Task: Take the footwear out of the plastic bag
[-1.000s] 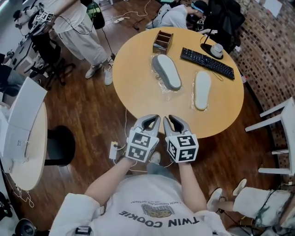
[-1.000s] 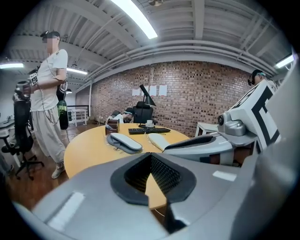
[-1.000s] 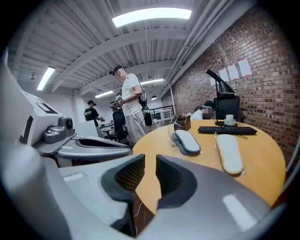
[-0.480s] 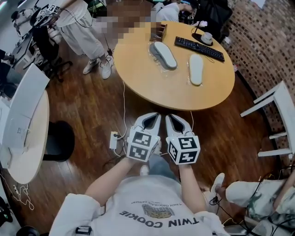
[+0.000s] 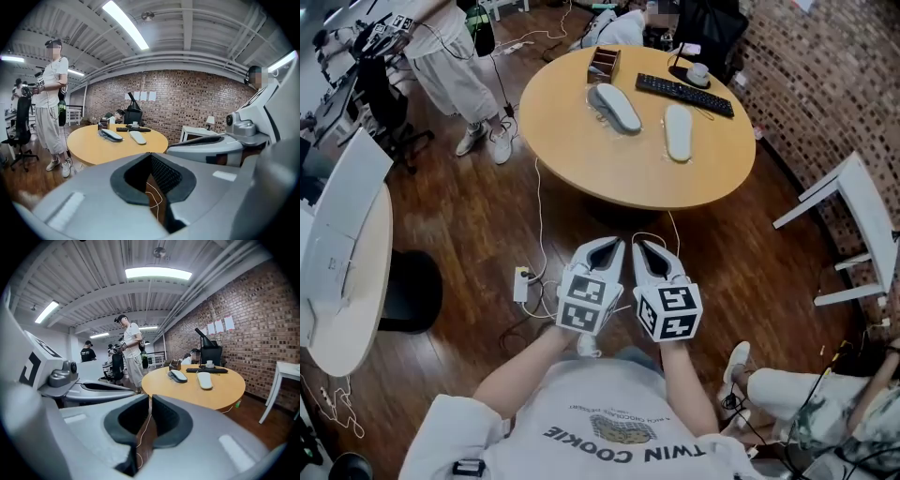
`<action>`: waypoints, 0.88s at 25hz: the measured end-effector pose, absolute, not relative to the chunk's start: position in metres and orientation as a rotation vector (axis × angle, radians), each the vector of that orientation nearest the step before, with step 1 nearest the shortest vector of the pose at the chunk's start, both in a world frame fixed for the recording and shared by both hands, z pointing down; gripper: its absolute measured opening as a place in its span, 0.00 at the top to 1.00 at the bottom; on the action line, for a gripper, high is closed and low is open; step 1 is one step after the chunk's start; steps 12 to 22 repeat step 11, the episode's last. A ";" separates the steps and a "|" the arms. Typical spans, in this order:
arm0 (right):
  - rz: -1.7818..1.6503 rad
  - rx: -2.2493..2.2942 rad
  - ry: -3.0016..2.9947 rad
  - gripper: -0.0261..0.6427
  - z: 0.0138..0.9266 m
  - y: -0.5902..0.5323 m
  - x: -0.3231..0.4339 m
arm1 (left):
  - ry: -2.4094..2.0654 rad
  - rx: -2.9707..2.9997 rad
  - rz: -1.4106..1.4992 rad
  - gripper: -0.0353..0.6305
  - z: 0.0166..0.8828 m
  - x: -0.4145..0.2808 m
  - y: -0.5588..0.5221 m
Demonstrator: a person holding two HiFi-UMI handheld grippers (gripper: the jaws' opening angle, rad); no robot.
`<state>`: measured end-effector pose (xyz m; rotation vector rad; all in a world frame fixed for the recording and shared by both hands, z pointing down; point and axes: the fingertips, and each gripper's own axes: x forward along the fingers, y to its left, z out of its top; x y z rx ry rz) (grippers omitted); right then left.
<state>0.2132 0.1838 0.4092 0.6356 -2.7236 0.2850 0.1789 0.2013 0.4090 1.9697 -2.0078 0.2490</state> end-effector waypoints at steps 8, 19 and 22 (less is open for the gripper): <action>0.286 0.616 -2.731 0.93 0.408 0.194 0.240 | -2.021 1.971 0.213 0.94 0.406 0.206 0.201; 0.287 0.621 -2.736 0.93 0.406 0.193 0.253 | -2.021 1.978 0.214 0.94 0.405 0.218 0.201; 0.287 0.621 -2.736 0.93 0.406 0.193 0.253 | -2.021 1.978 0.214 0.94 0.405 0.218 0.201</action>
